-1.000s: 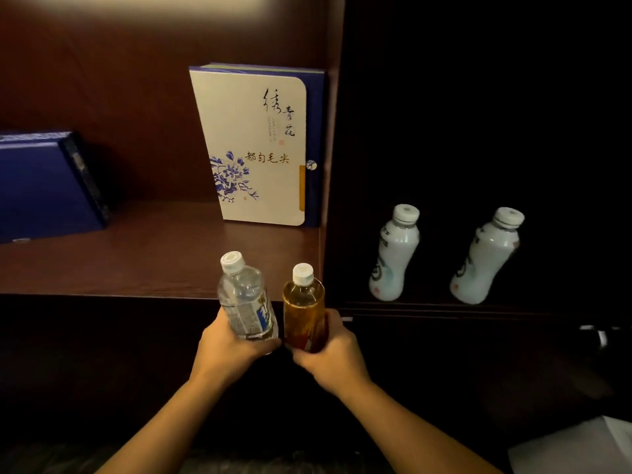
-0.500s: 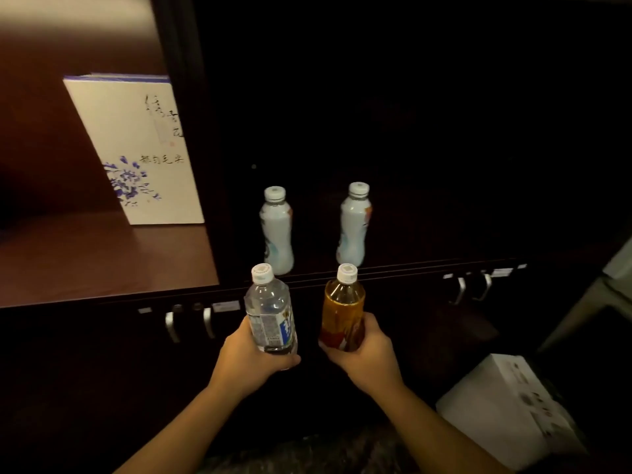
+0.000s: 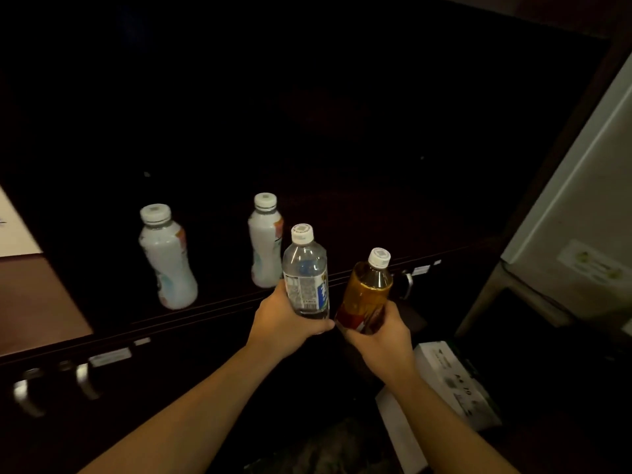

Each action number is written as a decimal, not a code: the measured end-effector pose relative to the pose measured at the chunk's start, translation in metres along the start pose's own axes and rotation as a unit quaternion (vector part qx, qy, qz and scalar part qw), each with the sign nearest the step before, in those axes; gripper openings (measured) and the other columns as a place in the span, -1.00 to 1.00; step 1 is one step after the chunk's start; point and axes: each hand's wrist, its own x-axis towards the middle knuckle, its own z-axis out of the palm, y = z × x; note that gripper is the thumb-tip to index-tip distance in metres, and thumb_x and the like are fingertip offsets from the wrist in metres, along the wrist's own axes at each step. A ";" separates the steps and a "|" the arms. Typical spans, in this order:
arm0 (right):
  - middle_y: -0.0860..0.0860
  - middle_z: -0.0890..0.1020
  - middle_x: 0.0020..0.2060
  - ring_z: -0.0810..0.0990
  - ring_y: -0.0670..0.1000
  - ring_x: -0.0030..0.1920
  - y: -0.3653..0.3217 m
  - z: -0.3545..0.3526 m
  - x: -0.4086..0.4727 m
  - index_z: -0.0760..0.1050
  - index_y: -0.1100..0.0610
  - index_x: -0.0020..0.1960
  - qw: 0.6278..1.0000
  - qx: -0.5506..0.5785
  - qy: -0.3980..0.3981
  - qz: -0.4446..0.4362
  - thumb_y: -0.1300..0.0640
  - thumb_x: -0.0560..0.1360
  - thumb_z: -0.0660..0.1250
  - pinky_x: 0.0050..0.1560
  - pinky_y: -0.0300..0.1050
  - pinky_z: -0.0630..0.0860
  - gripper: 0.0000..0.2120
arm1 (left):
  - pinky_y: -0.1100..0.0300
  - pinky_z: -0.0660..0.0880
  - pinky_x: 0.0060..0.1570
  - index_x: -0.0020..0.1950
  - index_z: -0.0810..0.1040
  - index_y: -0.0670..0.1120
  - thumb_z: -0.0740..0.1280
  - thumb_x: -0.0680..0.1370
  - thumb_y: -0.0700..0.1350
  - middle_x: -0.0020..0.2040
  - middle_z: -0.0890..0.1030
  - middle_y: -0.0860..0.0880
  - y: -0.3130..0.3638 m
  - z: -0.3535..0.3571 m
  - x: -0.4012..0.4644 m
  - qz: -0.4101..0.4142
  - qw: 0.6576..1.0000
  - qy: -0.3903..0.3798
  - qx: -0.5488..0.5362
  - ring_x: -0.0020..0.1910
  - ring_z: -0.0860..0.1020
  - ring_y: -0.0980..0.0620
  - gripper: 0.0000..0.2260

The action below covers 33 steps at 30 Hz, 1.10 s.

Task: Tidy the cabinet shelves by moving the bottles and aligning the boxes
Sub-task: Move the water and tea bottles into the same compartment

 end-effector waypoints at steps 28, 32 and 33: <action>-0.44 0.59 -0.05 0.60 -0.36 -0.10 0.021 0.016 0.199 0.38 -0.33 0.05 0.998 -0.035 -0.018 -0.048 -0.20 0.22 0.60 -0.27 -0.50 0.46 -0.47 | 0.29 0.47 0.03 0.38 0.31 0.05 0.66 0.21 0.12 0.24 0.60 0.09 -0.023 0.068 0.160 -0.058 0.997 0.044 -0.028 0.21 0.59 0.07 -0.15; -0.45 0.58 -0.01 0.59 -0.38 -0.06 0.028 0.010 0.212 0.33 -0.45 0.07 0.996 -0.025 -0.067 -0.054 -0.15 0.25 0.58 -0.27 -0.47 0.47 -0.44 | 0.40 0.42 -0.03 0.27 0.31 0.16 0.66 0.21 0.12 0.14 0.57 0.19 -0.021 0.079 0.157 -0.075 0.994 0.061 -0.041 0.16 0.59 0.14 -0.23; -0.46 0.57 0.00 0.58 -0.39 -0.04 0.029 0.008 0.215 0.32 -0.46 0.09 0.995 -0.026 -0.082 -0.058 -0.14 0.25 0.57 -0.24 -0.45 0.46 -0.43 | 0.39 0.44 -0.01 0.28 0.30 0.17 0.66 0.21 0.12 0.14 0.56 0.20 -0.020 0.081 0.156 -0.077 0.994 0.069 -0.041 0.15 0.58 0.15 -0.23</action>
